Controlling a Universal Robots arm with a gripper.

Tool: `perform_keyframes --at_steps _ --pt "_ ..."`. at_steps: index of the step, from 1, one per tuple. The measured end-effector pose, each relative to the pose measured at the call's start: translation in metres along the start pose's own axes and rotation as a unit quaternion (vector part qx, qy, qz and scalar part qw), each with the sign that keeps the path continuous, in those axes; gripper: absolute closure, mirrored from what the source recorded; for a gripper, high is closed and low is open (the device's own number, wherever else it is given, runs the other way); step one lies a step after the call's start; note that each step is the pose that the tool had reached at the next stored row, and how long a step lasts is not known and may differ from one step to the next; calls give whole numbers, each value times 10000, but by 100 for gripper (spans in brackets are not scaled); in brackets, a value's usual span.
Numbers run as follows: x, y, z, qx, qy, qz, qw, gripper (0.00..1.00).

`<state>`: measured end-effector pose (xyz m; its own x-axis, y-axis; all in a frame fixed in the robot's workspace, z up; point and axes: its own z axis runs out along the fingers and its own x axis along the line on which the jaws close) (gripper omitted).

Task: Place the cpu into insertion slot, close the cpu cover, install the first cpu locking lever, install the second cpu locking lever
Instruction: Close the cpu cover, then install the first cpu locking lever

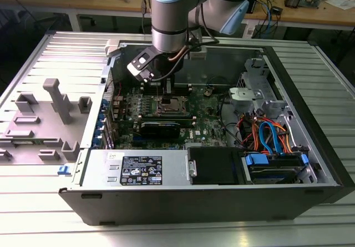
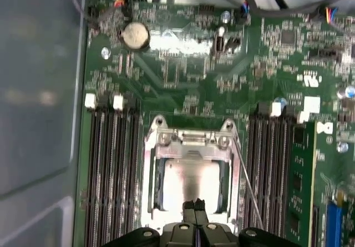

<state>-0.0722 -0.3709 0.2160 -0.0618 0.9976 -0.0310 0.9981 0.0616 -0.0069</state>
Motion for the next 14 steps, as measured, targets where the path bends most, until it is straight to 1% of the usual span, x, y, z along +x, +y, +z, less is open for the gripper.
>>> perform_keyframes --at_steps 1,3,4,14 --pt "-3 43 0 0 0 -1 10000 89" --pt "-5 74 0 0 0 0 10000 89" --pt "-9 143 1 0 0 -1 10000 89" --pt "-9 149 1 0 0 0 10000 89"
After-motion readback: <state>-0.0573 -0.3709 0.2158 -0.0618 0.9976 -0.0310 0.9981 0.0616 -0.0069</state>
